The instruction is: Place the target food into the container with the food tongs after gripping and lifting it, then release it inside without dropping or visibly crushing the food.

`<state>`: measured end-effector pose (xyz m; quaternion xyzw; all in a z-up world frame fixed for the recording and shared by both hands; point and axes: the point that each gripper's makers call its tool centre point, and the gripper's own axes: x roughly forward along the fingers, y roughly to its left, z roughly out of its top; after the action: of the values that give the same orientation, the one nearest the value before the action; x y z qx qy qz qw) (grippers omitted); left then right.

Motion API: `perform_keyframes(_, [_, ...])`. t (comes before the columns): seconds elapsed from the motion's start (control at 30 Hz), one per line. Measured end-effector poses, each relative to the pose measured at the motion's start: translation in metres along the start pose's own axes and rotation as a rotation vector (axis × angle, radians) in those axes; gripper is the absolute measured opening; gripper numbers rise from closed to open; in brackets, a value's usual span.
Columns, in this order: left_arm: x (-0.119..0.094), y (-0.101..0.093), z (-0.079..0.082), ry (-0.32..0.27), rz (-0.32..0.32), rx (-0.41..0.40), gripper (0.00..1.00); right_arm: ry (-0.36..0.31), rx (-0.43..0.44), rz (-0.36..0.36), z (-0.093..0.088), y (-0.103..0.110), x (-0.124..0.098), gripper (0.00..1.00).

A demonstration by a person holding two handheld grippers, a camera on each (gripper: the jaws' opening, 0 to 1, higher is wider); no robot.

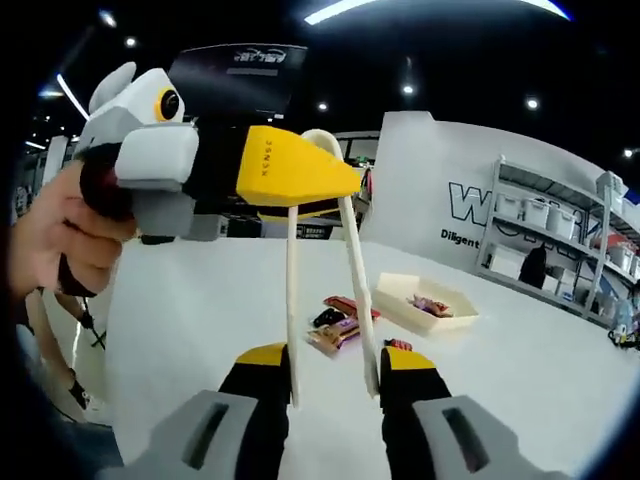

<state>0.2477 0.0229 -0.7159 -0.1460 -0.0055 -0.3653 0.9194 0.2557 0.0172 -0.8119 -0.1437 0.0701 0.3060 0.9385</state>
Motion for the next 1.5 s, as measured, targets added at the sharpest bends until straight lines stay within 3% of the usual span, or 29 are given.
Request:
perform_keyframes(0.07, [-0.001, 0.000, 0.003, -0.010, 0.021, 0.027, 0.08, -0.002, -0.032, 0.007, 0.002, 0.003, 0.002, 0.30])
perform_keyframes(0.3, [0.001, -0.016, -0.005, 0.061, -0.055, 0.133, 0.09, 0.041, -0.036, 0.039, -0.006, 0.009, 0.003, 0.29])
perform_keyframes(0.47, [0.001, -0.023, -0.010, 0.104, -0.102, 0.125, 0.09, 0.053, -0.001, 0.074, -0.009, 0.011, 0.000, 0.28])
perform_keyframes(0.53, [0.002, -0.021, -0.008, 0.091, -0.094, 0.121, 0.09, 0.044, -0.002, 0.074, -0.008, 0.010, -0.001, 0.28])
perform_keyframes(0.73, [0.004, -0.027, -0.009, 0.105, -0.113, 0.131, 0.10, 0.029, 0.034, 0.076, -0.008, 0.007, -0.003, 0.14])
perform_keyframes(0.87, [0.007, -0.033, -0.013, 0.137, -0.144, 0.143, 0.12, 0.006, 0.098, 0.092, -0.009, 0.008, -0.002, 0.13])
perform_keyframes(0.93, [0.006, -0.032, -0.012, 0.158, -0.146, 0.137, 0.12, 0.002, 0.121, 0.081, -0.011, 0.003, -0.002, 0.13])
perform_keyframes(1.0, [0.004, -0.029, -0.002, 0.117, -0.141, 0.105, 0.12, 0.003, 0.152, 0.079, -0.013, -0.002, -0.003, 0.14])
perform_keyframes(1.1, [-0.002, -0.026, 0.005, 0.110, -0.147, 0.099, 0.16, -0.010, 0.179, 0.074, -0.012, -0.010, -0.005, 0.14])
perform_keyframes(1.23, [-0.011, -0.018, 0.017, 0.057, -0.125, 0.099, 0.14, -0.023, 0.271, 0.075, -0.011, -0.020, -0.003, 0.14])
perform_keyframes(1.4, [-0.023, 0.002, 0.014, 0.048, -0.076, 0.072, 0.13, -0.041, 0.298, 0.049, -0.004, -0.041, 0.004, 0.15])
perform_keyframes(1.5, [-0.035, 0.018, 0.006, 0.045, -0.031, 0.001, 0.13, -0.044, 0.309, 0.023, 0.002, -0.058, 0.016, 0.15])
